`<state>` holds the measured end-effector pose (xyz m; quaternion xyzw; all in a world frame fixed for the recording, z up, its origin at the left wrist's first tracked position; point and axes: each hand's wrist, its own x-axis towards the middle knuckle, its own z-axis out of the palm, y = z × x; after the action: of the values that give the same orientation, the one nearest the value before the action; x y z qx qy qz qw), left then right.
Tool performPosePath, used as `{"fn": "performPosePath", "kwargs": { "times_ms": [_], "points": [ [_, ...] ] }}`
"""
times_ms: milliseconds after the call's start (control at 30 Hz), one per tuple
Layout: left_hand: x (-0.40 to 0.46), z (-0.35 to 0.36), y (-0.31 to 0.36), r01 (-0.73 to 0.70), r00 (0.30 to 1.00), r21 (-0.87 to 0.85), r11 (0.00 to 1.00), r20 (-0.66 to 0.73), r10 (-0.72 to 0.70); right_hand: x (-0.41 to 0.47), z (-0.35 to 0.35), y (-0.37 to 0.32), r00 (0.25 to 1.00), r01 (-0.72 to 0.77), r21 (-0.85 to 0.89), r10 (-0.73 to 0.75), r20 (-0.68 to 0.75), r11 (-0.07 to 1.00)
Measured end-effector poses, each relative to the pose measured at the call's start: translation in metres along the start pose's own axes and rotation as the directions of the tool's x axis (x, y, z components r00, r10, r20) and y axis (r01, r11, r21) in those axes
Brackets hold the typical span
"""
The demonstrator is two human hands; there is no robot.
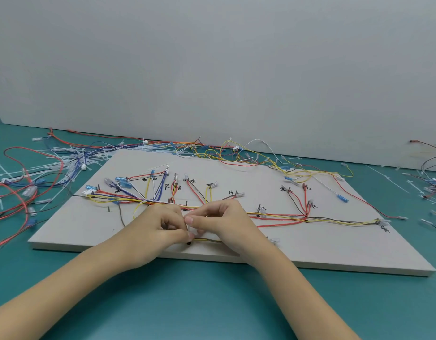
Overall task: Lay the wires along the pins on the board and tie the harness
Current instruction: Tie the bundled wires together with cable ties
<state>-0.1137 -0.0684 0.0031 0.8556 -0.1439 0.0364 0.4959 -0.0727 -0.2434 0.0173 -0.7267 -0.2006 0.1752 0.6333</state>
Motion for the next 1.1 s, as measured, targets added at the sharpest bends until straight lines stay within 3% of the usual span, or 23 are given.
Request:
{"fn": "performPosePath", "kwargs": {
  "times_ms": [200, 500, 667, 900, 1100],
  "points": [
    [0.000, -0.002, 0.002, 0.024, 0.999, 0.003, 1.000, 0.021, -0.024, 0.002, -0.002, -0.001, 0.999, -0.025, -0.004, 0.025, 0.020, 1.000],
    [-0.001, -0.017, 0.007, 0.028, 0.991, 0.193, 0.981, 0.125, -0.053, -0.004, 0.001, -0.001, 0.997, 0.007, -0.041, -0.004, 0.080, 0.999],
    [-0.001, -0.018, 0.006, 0.079, 0.991, 0.173, 0.982, 0.095, -0.097, -0.005, 0.001, -0.001, 0.993, 0.020, -0.035, -0.016, 0.115, 0.999],
    [-0.003, -0.016, 0.003, 0.046, 0.994, 0.162, 0.986, 0.092, -0.062, -0.005, 0.002, -0.003, 0.994, 0.010, -0.073, -0.001, 0.113, 0.997],
    [-0.002, -0.015, 0.002, 0.033, 0.999, 0.162, 0.986, 0.016, -0.036, -0.005, 0.006, -0.001, 0.997, 0.010, -0.240, 0.008, 0.077, 0.971]
  ]
}}
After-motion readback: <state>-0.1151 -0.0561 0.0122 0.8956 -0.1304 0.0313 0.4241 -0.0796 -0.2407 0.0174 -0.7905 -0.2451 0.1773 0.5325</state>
